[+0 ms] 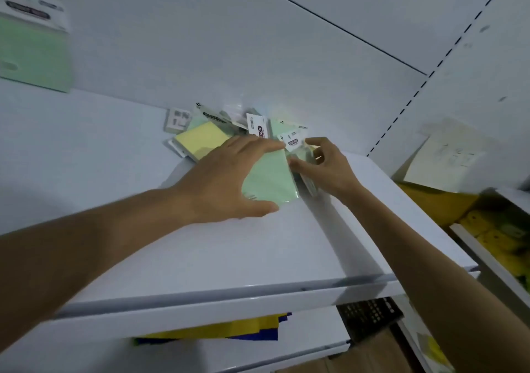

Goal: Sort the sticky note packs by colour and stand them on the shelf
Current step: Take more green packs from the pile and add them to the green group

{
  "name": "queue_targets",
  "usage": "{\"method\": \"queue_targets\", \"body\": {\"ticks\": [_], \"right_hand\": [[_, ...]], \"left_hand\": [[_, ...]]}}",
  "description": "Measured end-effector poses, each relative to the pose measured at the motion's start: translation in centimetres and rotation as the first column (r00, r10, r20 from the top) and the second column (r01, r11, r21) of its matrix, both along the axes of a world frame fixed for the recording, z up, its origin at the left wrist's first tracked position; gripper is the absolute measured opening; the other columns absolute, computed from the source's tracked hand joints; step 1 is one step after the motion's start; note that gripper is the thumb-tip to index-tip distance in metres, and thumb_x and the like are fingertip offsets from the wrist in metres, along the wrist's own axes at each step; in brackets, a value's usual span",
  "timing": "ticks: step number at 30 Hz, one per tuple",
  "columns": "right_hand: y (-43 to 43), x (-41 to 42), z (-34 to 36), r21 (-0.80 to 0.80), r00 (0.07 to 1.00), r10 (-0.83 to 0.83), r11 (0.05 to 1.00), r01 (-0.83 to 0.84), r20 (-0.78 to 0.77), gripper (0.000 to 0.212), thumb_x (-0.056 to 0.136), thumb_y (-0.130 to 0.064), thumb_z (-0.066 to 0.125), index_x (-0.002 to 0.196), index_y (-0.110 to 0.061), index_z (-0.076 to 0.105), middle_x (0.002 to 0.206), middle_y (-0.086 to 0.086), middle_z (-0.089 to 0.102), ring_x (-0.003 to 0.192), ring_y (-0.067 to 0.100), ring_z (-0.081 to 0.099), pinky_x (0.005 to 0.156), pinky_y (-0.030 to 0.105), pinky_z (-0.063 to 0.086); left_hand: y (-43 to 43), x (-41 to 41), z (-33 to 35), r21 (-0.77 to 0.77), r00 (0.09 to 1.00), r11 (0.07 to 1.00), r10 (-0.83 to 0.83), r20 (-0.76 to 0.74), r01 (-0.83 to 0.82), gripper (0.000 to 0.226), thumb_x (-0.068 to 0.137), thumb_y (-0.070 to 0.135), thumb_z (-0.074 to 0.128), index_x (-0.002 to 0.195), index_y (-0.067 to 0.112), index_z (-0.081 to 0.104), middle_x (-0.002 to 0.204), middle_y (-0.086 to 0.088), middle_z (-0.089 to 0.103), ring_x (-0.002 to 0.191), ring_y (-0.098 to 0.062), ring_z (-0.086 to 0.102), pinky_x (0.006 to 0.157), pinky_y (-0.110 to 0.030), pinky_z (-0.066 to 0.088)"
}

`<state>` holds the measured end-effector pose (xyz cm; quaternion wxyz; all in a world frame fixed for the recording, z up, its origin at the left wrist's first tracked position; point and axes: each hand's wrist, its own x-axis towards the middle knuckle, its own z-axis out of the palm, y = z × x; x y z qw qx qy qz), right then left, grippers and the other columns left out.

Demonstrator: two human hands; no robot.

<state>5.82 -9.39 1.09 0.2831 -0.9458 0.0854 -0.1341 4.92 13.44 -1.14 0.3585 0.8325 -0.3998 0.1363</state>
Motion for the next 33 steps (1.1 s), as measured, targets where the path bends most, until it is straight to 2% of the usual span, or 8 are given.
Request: {"method": "queue_targets", "body": {"ticks": [2,7,11,14,21,25,30,33], "right_hand": [[-0.1,0.3,-1.1,-0.112,0.999,0.011,0.994,-0.006,0.045,0.074,0.065,-0.066,0.067,0.123,-0.024,0.048,0.114,-0.001,0.053,0.107,0.018,0.051,0.085,0.031,0.043],[-0.6,0.6,-2.1,-0.074,0.991,0.079,0.995,-0.071,0.107,0.090,0.053,-0.086,0.049,0.119,-0.025,0.046,0.118,-0.003,0.054,0.109,0.017,0.050,0.085,0.031,0.042],[-1.8,0.6,-2.4,-0.029,0.974,0.187,0.982,-0.185,0.127,0.085,0.061,-0.084,0.043,0.124,-0.026,0.048,0.122,-0.006,0.058,0.113,0.016,0.052,0.091,0.037,0.046],[-2.1,0.5,-2.2,0.057,0.975,0.195,0.978,-0.202,0.111,0.092,0.059,-0.082,0.054,0.130,-0.025,0.044,0.125,-0.009,0.057,0.114,0.014,0.053,0.093,0.036,0.046],[-3.2,0.0,-2.3,0.187,0.967,0.230,0.951,-0.247,0.106,0.095,0.060,-0.068,0.072,0.135,-0.022,0.038,0.127,-0.006,0.056,0.118,0.016,0.052,0.091,0.030,0.041],[-3.6,-0.1,-2.1,0.271,0.951,0.265,0.915,-0.299,0.157,0.086,0.067,-0.058,0.074,0.136,-0.021,0.038,0.127,-0.005,0.055,0.118,0.017,0.052,0.082,0.025,0.035],[-3.9,-0.2,-2.2,0.318,0.924,0.299,0.875,-0.365,0.238,0.076,0.072,-0.050,0.074,0.133,-0.024,0.038,0.129,-0.007,0.053,0.117,0.015,0.051,0.079,0.027,0.034],[-3.9,-0.5,-2.4,0.325,0.870,0.348,0.825,-0.461,0.350,0.066,0.080,-0.039,0.070,0.135,-0.024,0.037,0.133,-0.006,0.050,0.119,0.014,0.049,0.083,0.029,0.039]], "left_hand": [[0.1,0.2,-0.2,0.010,1.000,1.000,-0.008,0.004,0.008,0.093,0.061,0.068,0.065,0.141,0.035,0.031,0.142,0.015,0.035,0.131,-0.003,0.027,0.105,-0.021,0.025],[-0.2,0.5,-0.3,0.172,0.998,0.983,0.070,0.004,-0.069,0.102,0.052,0.081,0.054,0.140,0.034,0.034,0.142,0.018,0.034,0.129,0.002,0.026,0.104,-0.020,0.023],[-0.4,0.4,-0.6,0.193,0.996,0.977,0.086,0.018,-0.088,0.086,0.070,0.081,0.040,0.138,0.030,0.036,0.136,0.014,0.039,0.126,0.001,0.029,0.103,-0.013,0.020],[-0.5,0.2,-0.8,0.160,0.990,0.977,0.131,0.056,-0.138,0.066,0.086,0.064,0.036,0.139,0.025,0.035,0.137,0.009,0.041,0.126,-0.002,0.034,0.105,-0.018,0.025],[-1.0,-1.9,-0.3,0.211,0.765,0.750,0.540,0.351,-0.627,0.071,0.073,0.071,0.039,0.124,0.023,0.050,0.114,0.001,0.056,0.105,-0.020,0.057,0.073,-0.033,0.051],[-1.5,-3.5,0.4,0.311,0.607,0.557,0.789,0.091,-0.770,0.082,0.066,0.084,0.042,0.125,0.027,0.043,0.097,0.007,0.059,0.099,-0.020,0.055,0.076,-0.034,0.041],[-4.2,-4.9,0.7,0.132,0.506,0.580,0.783,-0.360,-0.804,0.106,0.059,0.078,0.059,0.143,0.025,0.021,0.096,0.008,0.058,0.107,-0.022,0.057,0.092,-0.038,0.045],[-5.6,-5.5,0.1,0.021,0.479,0.555,0.737,-0.477,-0.831,0.119,0.045,0.071,0.069,0.144,0.028,0.019,0.113,0.003,0.065,0.111,-0.023,0.058,0.099,-0.043,0.044]]}}
